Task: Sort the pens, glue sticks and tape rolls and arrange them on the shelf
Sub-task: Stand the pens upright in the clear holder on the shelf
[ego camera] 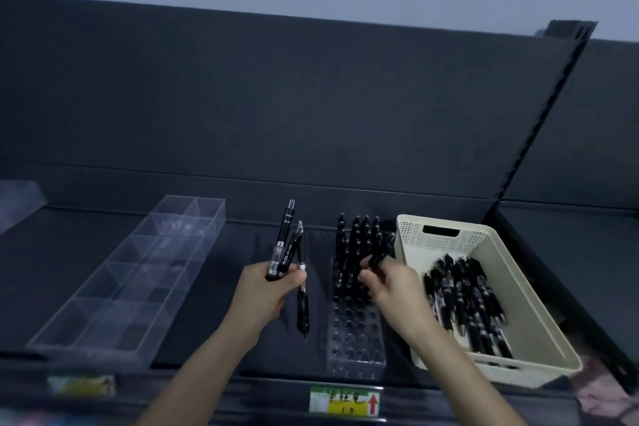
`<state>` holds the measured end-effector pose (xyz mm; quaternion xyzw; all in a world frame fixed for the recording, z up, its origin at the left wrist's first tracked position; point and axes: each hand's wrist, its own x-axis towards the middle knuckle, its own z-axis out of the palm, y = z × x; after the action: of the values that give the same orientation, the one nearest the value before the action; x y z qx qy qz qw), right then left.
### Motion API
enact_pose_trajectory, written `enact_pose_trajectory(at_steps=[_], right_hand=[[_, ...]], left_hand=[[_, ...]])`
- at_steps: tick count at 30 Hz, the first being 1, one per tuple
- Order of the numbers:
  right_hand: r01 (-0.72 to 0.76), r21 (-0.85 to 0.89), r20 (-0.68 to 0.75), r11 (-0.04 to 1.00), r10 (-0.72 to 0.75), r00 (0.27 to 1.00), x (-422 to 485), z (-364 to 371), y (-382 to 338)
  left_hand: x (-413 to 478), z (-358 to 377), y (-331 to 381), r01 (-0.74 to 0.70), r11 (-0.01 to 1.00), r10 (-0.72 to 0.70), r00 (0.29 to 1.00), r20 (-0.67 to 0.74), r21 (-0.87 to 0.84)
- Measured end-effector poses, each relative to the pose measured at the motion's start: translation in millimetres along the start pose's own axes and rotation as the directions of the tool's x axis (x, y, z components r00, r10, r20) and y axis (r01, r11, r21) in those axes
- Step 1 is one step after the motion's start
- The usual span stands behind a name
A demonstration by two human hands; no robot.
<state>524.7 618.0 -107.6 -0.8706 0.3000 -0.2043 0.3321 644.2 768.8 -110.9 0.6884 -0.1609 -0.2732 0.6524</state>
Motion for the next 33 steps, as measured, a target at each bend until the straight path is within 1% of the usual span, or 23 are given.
enact_pose_trajectory(at_steps=[5,11,13,18,23,26,28,30,31,33], right_hand=[[-0.012,-0.128,-0.019,0.992,0.010,1.000,3.6,20.1,-5.1],[-0.032,-0.309,0.053,0.950,0.051,0.997,-1.2,45.2,-11.3],[-0.048,-0.334,0.041,0.941,0.065,0.997,-2.3,50.2,-12.3],[-0.088,-0.321,0.014,0.943,0.098,0.995,-5.3,52.5,-8.4],[-0.083,-0.274,0.013,0.958,0.090,0.996,-10.8,52.6,-3.6],[-0.041,-0.223,-0.068,0.974,0.026,0.997,-17.8,45.6,-6.1],[0.001,-0.108,-0.139,0.994,-0.016,0.990,-22.1,37.8,-11.9],[0.016,0.049,-0.164,0.999,-0.008,0.986,-24.4,27.9,-24.0],[0.011,0.122,-0.152,0.993,0.007,0.988,-24.6,23.4,-29.6],[-0.029,0.237,-0.084,0.971,0.050,0.995,-22.6,17.4,-37.3]], left_hand=[[4.6,-6.8,-9.5,0.036,0.999,-0.036,0.999,0.020,0.008],[11.7,-10.0,-18.4,0.073,0.997,-0.073,0.996,0.046,-0.018],[12.5,-11.3,-19.3,0.071,0.997,-0.070,0.996,0.053,-0.016],[14.6,-15.3,-24.0,0.065,0.998,-0.065,0.995,0.080,0.003],[11.5,-13.6,-21.8,0.084,0.996,-0.080,0.991,0.107,-0.039],[10.7,-13.2,-17.7,0.091,0.995,-0.085,0.989,0.125,-0.043],[8.8,-10.8,-14.0,0.086,0.996,-0.081,0.984,0.159,-0.024],[5.8,-6.4,-9.9,0.069,0.998,-0.067,0.976,0.208,-0.002],[3.9,-3.5,-7.6,0.058,0.998,-0.060,0.969,0.238,0.016],[-0.3,3.0,-3.9,0.032,0.997,-0.051,0.949,0.310,0.066]])
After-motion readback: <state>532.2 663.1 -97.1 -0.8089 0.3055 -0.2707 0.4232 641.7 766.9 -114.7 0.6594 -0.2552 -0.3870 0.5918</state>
